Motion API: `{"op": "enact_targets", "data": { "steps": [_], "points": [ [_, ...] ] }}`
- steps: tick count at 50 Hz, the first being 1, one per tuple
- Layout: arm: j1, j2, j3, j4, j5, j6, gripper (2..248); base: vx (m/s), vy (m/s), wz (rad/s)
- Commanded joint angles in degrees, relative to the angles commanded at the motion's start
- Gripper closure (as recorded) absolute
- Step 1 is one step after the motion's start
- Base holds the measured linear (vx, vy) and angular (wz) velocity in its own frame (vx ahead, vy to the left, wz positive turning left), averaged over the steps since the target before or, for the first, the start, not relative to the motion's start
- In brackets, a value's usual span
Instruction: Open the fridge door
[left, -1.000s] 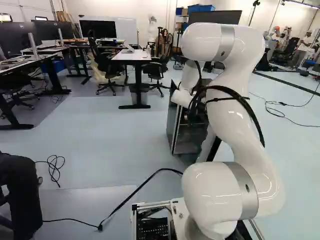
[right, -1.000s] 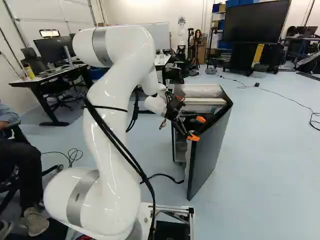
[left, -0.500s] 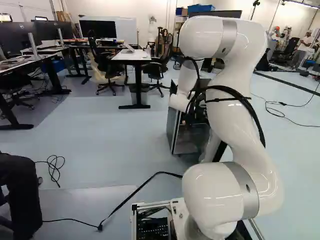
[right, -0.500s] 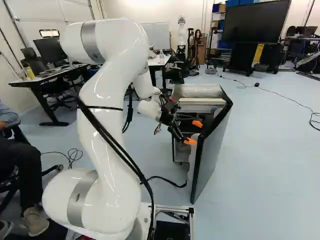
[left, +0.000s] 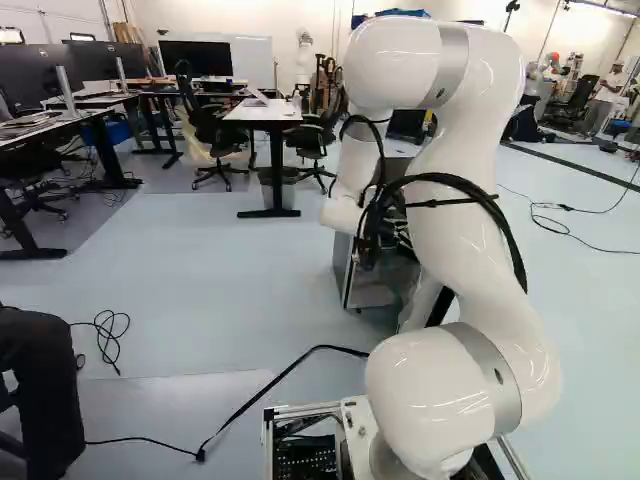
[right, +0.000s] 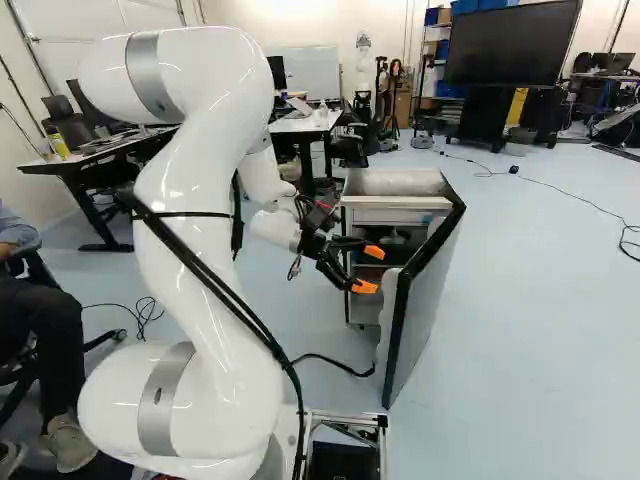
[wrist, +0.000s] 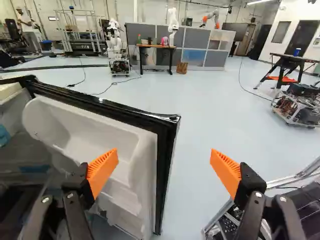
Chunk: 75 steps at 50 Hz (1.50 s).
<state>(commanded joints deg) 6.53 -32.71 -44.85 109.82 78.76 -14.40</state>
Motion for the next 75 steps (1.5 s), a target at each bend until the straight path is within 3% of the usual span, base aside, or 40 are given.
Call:
{"op": "enact_targets", "data": {
  "steps": [14, 23, 50, 75],
  "points": [
    [3.2, -0.6, -1.5, 0.0, 0.0, 0.0, 3, 0.0, 0.0, 0.0],
    [3.6, -1.5, -3.9, 0.0, 0.0, 0.0, 3, 0.0, 0.0, 0.0],
    [-3.8, -4.7, -11.6, -0.3, 0.0, 0.0, 3, 0.0, 0.0, 0.0],
    [-10.4, -7.4, -17.4, -4.9, 0.0, 0.0, 3, 0.0, 0.0, 0.0]
  ]
}}
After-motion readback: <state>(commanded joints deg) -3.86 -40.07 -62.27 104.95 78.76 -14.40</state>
